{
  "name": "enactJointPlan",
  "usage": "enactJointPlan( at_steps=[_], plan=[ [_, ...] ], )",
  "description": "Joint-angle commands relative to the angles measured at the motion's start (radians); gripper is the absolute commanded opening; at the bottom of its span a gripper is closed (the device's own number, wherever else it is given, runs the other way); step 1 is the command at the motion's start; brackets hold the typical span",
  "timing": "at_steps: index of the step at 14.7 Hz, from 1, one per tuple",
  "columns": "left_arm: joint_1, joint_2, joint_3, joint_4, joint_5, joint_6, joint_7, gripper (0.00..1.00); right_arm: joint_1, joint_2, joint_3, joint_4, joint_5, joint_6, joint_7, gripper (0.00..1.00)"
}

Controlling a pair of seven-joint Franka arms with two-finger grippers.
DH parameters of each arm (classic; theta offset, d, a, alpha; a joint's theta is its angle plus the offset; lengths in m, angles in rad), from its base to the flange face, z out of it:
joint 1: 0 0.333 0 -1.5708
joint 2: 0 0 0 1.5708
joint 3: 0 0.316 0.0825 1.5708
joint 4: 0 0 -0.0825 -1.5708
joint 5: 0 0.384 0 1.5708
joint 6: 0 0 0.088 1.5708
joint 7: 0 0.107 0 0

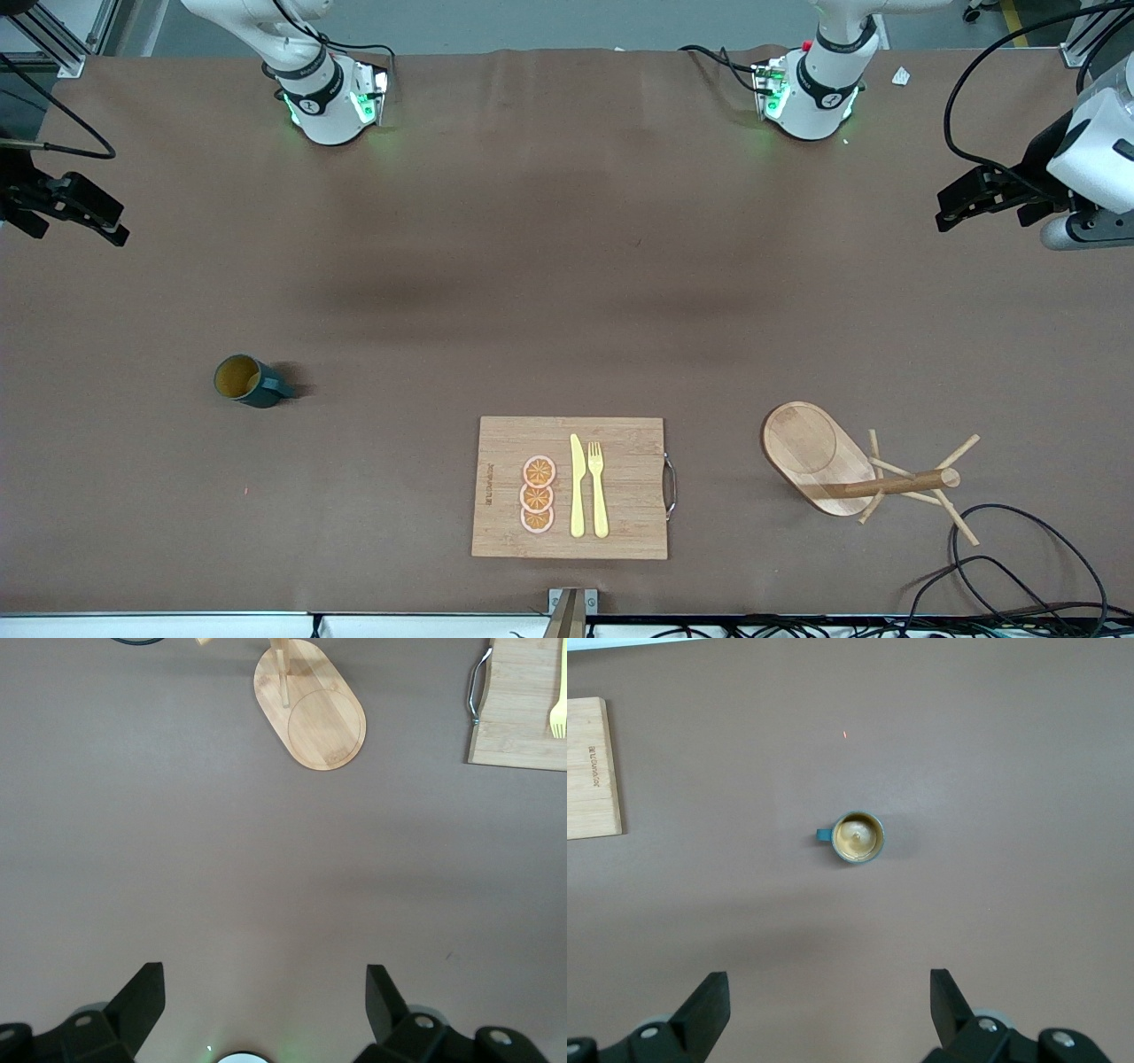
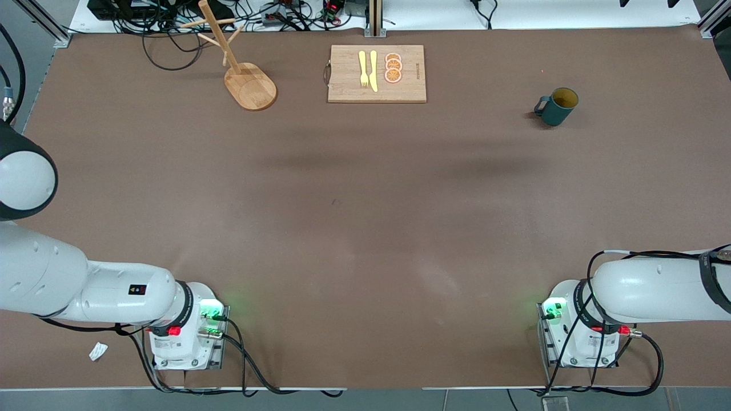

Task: Pass cup and hang on rack
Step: 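Move the right gripper down toward the teal mug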

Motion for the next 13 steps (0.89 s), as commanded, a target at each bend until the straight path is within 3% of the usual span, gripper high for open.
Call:
enactJointPlan(
  at_steps=[1, 7, 13],
  plan=[
    [-0.002, -0.003, -0.001, 0.014, 0.000, -0.017, 0.010, 1.00, -0.006, -0.030, 0.001, -0.029, 0.013, 0.002, 0.011, 1.00],
    [0.000, -0.001, 0.001, 0.014, -0.001, -0.016, 0.010, 1.00, -0.004, -0.020, 0.003, -0.020, 0.012, 0.002, 0.001, 1.00],
    [0.006, 0.000, 0.002, 0.014, -0.003, -0.016, 0.015, 1.00, -0.013, 0.154, 0.003, -0.021, 0.013, 0.077, 0.001, 1.00]
  ],
)
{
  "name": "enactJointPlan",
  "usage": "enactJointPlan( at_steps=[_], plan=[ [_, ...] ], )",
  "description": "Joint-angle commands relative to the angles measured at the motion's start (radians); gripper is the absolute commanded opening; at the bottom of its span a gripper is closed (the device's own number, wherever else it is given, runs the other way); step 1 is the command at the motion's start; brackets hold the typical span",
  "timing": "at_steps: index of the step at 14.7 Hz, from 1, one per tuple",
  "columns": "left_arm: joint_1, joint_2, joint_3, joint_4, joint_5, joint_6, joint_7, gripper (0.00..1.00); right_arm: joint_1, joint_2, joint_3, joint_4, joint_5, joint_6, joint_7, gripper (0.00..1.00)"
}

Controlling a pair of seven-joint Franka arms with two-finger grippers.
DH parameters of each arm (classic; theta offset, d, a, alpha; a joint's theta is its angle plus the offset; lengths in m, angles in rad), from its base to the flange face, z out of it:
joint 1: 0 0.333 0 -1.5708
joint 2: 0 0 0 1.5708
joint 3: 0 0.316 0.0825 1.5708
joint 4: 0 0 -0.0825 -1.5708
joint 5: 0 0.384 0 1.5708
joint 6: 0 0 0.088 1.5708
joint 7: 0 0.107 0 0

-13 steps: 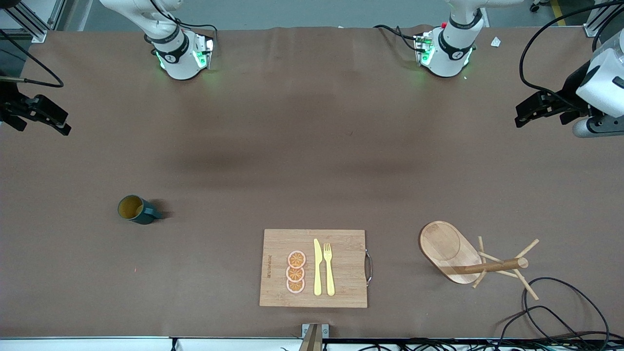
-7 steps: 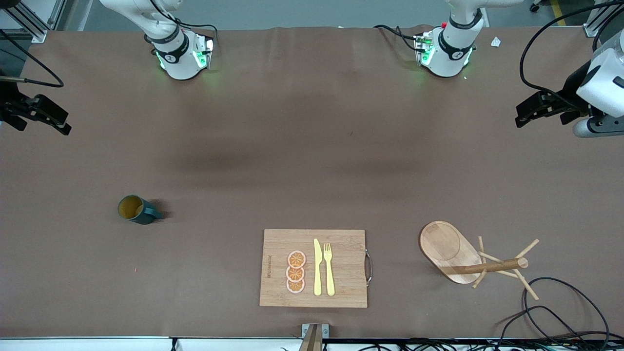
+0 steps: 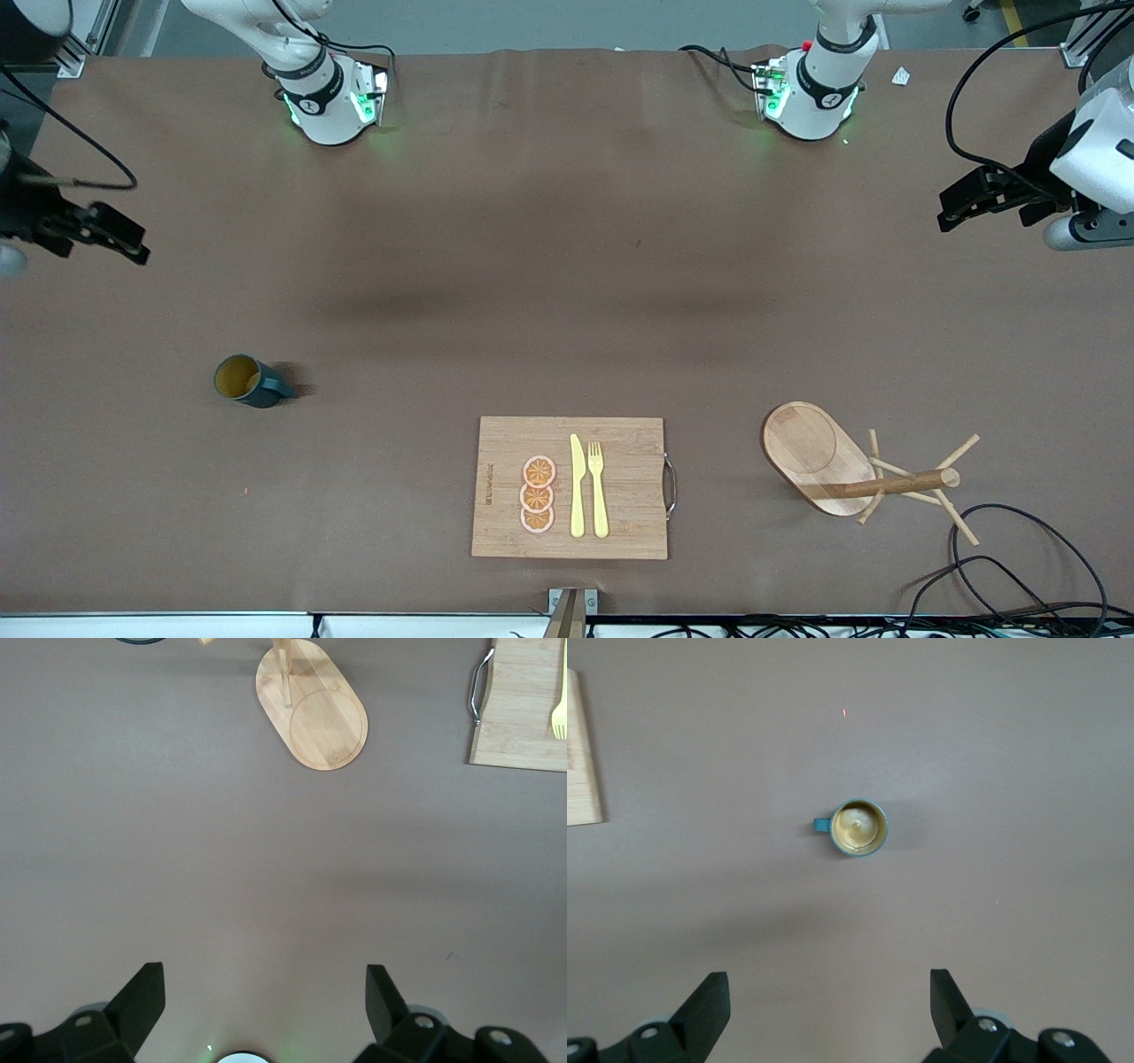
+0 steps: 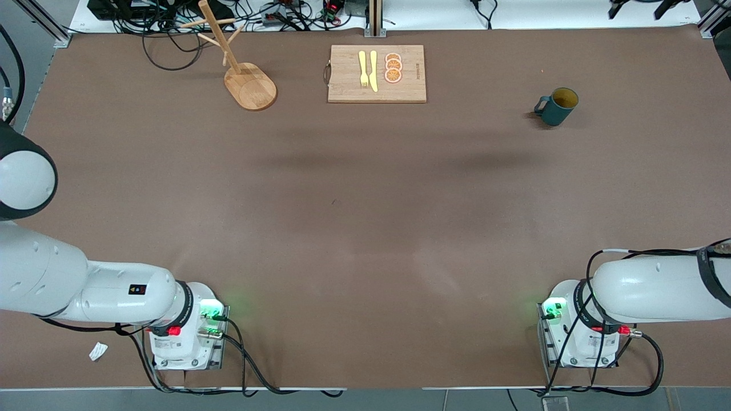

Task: Pass cup and hang on rack
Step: 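Move the right gripper down toward the teal mug, then grasp the teal mug rim with the right gripper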

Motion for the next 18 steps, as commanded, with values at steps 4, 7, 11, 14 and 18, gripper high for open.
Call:
enactJointPlan(
  at_steps=[4, 7, 11, 14, 18],
  plan=[
    [-0.001, 0.002, 0.000, 0.013, -0.007, -0.015, 0.015, 1.00, -0.065, 0.193, 0.005, -0.008, 0.013, 0.144, -0.004, 1.00],
    [-0.003, 0.002, 0.000, 0.013, -0.007, -0.015, 0.015, 1.00, -0.096, 0.265, 0.005, -0.062, 0.013, 0.268, -0.042, 1.00],
    [-0.003, 0.002, 0.000, 0.013, -0.007, -0.015, 0.016, 1.00, -0.121, 0.337, 0.006, -0.158, 0.015, 0.438, -0.085, 1.00],
    [-0.004, 0.002, 0.000, 0.013, -0.007, -0.015, 0.015, 1.00, -0.136, 0.413, 0.008, -0.163, 0.015, 0.512, -0.103, 1.00],
    [-0.003, 0.002, 0.000, 0.013, -0.007, -0.015, 0.015, 1.00, -0.143, 0.476, 0.009, -0.165, 0.015, 0.556, -0.140, 0.90]
  ],
)
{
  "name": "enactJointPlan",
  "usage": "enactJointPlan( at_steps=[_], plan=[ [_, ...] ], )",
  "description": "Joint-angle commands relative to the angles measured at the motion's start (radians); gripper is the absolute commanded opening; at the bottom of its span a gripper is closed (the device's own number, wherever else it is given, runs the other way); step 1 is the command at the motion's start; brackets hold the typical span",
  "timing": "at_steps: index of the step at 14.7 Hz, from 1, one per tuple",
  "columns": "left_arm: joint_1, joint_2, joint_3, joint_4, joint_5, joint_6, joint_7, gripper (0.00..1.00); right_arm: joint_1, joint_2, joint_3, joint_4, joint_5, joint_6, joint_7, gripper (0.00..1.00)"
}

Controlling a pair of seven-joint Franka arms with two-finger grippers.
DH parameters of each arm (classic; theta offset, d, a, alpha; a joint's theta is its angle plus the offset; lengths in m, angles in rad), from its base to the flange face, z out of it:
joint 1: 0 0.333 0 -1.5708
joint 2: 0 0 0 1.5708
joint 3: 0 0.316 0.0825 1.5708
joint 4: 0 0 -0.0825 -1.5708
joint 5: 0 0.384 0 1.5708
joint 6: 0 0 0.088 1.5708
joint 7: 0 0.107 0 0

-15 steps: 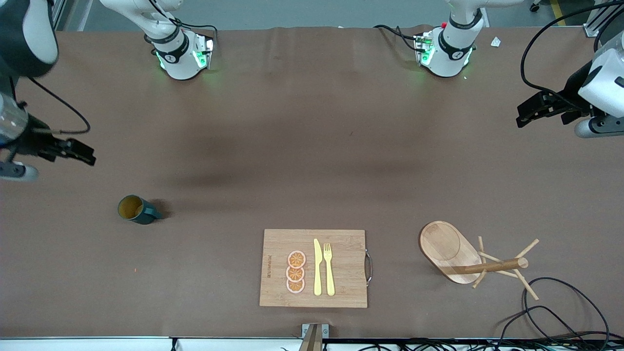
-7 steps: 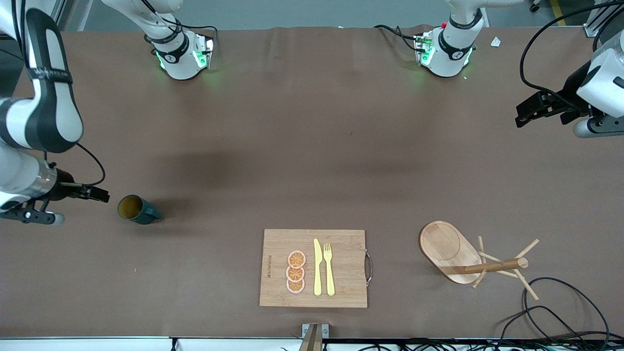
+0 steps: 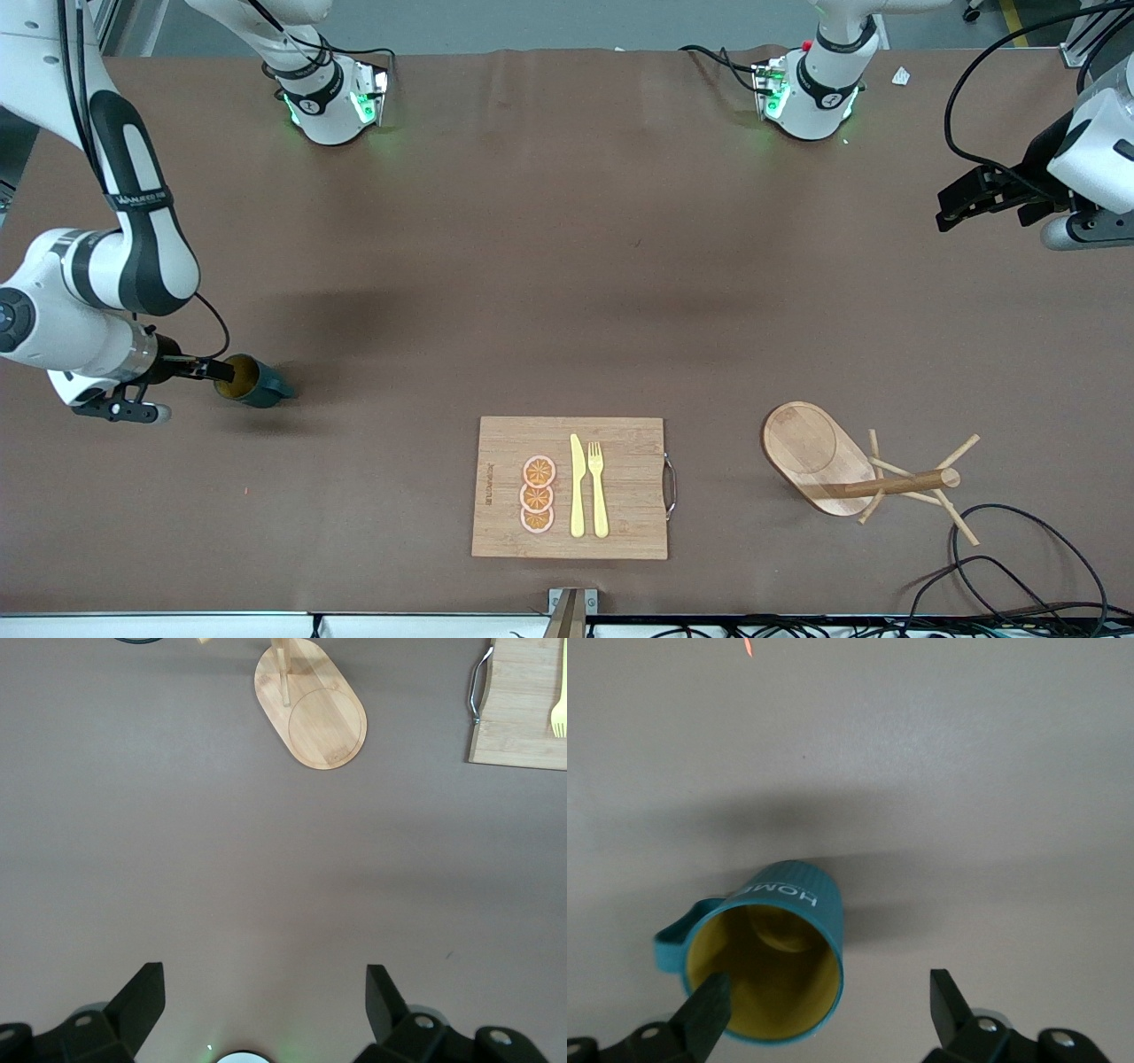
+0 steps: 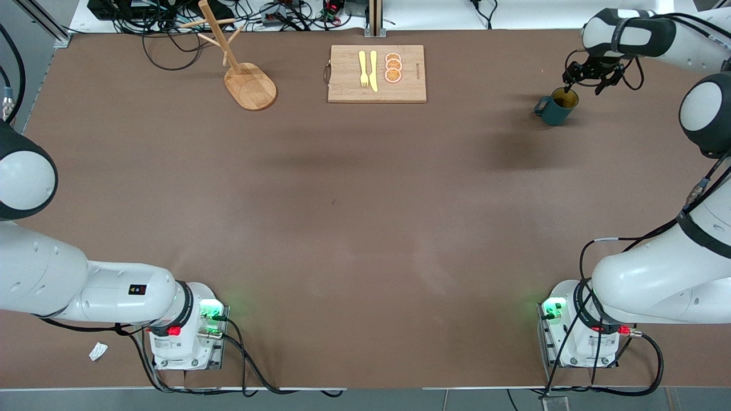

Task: Pass cup and hang on rack
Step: 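Grasp the teal mug rim with the right gripper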

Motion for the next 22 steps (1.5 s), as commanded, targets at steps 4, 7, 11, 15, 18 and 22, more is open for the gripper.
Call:
enactJointPlan(
  at_steps=[4, 7, 11, 15, 18, 22],
  plan=[
    [-0.003, 0.001, 0.001, 0.014, -0.007, -0.014, 0.013, 1.00, -0.043, 0.042, 0.018, -0.002, 0.015, 0.036, -0.098, 0.41],
    [-0.012, 0.003, -0.001, 0.020, -0.007, -0.014, 0.010, 1.00, -0.040, 0.042, 0.018, 0.001, 0.015, 0.036, -0.096, 0.05],
    [-0.011, 0.005, 0.001, 0.028, -0.007, -0.014, 0.010, 1.00, -0.017, 0.036, 0.029, 0.008, 0.015, 0.022, -0.098, 0.00],
    [-0.006, 0.005, 0.001, 0.028, -0.007, -0.014, 0.012, 1.00, -0.005, 0.019, 0.128, 0.102, 0.012, -0.122, -0.104, 0.00],
    [-0.008, 0.005, 0.001, 0.028, -0.007, -0.014, 0.010, 1.00, 0.024, 0.013, 0.230, 0.186, 0.012, -0.182, -0.093, 0.00],
    [-0.008, 0.005, 0.001, 0.028, -0.007, -0.014, 0.010, 1.00, 0.185, 0.016, 0.241, 0.313, 0.012, -0.273, 0.060, 0.01]
  ],
)
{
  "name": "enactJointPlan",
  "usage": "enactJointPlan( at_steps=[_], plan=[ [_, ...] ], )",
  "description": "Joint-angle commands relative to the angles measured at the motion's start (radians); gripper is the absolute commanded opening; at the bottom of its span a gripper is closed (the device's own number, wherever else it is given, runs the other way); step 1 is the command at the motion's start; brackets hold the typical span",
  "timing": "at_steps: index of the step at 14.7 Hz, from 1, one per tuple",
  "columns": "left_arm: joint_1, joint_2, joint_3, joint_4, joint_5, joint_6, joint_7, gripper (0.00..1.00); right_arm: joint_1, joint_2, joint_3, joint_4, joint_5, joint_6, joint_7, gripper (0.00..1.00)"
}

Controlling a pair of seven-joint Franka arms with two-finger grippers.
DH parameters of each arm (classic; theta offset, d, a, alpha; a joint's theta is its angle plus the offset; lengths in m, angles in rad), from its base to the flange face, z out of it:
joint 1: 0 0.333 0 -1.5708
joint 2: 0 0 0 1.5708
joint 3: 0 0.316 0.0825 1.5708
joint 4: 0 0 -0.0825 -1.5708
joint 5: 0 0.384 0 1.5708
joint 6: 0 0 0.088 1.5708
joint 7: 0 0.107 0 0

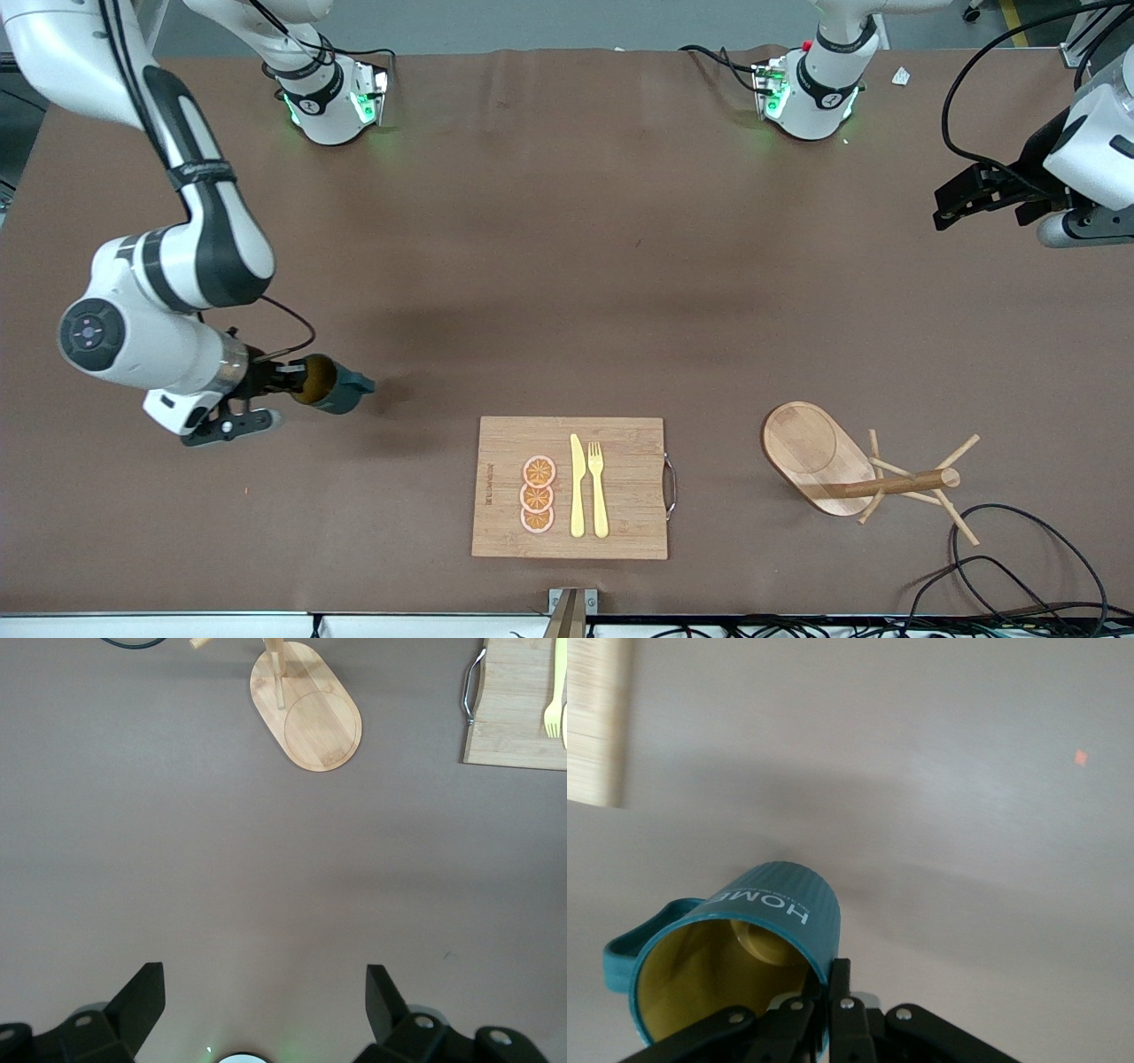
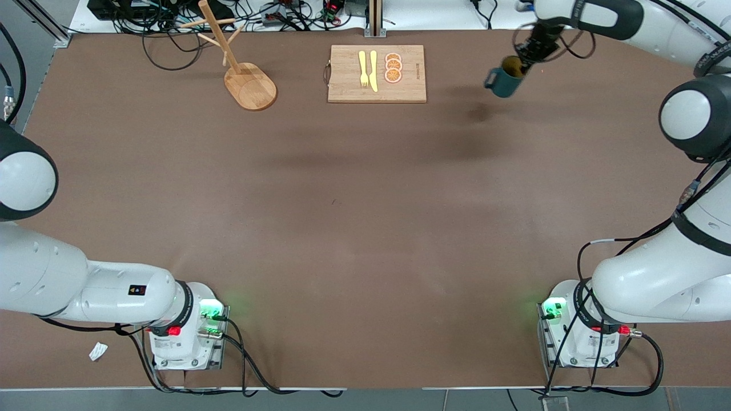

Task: Pass cup and hang on rack
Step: 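Carry the teal mug with the right gripper toward the table middle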

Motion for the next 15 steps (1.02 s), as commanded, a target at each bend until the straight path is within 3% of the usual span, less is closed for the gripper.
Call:
enactJointPlan(
  at_steps=[1, 3, 8, 12, 15],
  plan=[
    [0.002, 0.003, 0.001, 0.021, -0.007, -0.014, 0.010, 1.00, 0.129, 0.001, -0.002, 0.076, 0.009, -0.045, 0.131, 0.01],
    [0.003, 0.003, -0.001, 0.021, -0.007, -0.014, 0.012, 1.00, 0.246, 0.019, -0.002, 0.093, 0.003, -0.037, 0.220, 0.01],
    [0.000, 0.003, -0.002, 0.021, -0.010, -0.014, 0.013, 1.00, 0.489, 0.203, -0.007, 0.306, -0.003, -0.034, 0.539, 0.01],
    [-0.003, 0.008, -0.014, 0.021, -0.012, -0.014, 0.015, 1.00, 0.604, 0.338, -0.015, 0.407, -0.011, 0.038, 0.745, 0.01],
    [-0.017, 0.011, -0.016, 0.030, -0.013, -0.009, 0.013, 1.00, 0.676, 0.410, -0.071, 0.477, -0.011, 0.043, 0.823, 0.01]
  ],
)
